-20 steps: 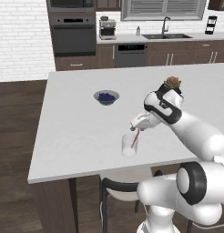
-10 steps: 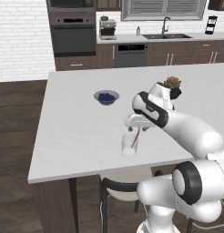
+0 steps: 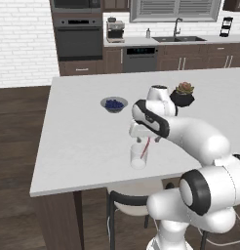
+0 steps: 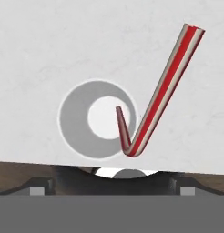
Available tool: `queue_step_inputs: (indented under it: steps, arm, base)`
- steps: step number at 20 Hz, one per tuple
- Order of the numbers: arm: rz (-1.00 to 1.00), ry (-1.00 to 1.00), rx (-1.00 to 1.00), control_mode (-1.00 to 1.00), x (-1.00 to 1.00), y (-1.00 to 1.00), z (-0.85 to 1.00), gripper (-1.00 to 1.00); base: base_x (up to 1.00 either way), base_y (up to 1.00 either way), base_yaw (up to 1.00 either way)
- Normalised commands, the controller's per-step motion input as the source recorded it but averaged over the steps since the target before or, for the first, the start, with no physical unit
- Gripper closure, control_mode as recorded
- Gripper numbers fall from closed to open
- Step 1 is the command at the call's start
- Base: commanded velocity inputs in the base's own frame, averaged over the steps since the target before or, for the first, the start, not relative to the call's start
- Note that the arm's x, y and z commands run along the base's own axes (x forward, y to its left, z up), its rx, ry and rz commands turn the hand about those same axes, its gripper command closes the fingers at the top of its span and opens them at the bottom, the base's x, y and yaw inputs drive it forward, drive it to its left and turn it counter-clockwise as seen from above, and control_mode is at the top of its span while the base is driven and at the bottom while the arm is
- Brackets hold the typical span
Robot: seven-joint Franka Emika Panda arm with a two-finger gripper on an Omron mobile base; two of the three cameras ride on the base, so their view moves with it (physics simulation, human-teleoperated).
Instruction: Take a straw from the drawer in front and place it inside the glass cup on the dining counter.
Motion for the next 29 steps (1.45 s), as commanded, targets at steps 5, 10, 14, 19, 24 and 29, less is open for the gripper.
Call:
queue_step_inputs:
  steps: [5, 10, 14, 19, 24, 29]
  arm:
    - [-0.18, 0.08, -0.05, -1.0, -0.73, -0.17, 0.26, -1.0]
    - [-0.13, 0.0, 0.0, -1.0, -1.0, -0.06, 0.44, -1.0]
    - [-0.05, -0.01, 0.0, -1.0, -0.85, 0.0, 0.63, -1.0]
    - [-0.07, 0.0, -0.03, -1.0, -0.66, -0.06, 0.73, -1.0]
    - [-0.1, 0.0, -0.06, -1.0, -0.32, -0.37, 0.57, -1.0]
    - [-0.1, 0.0, -0.03, -1.0, -0.22, -0.46, 0.33, -1.0]
  base:
    - [0.0, 0.0, 0.0]
    - [0.0, 0.0, 0.0]
    - [0.0, 0.0, 0.0]
    - [0.0, 0.0, 0.0]
    - [0.0, 0.0, 0.0]
    - [0.0, 0.0, 0.0]
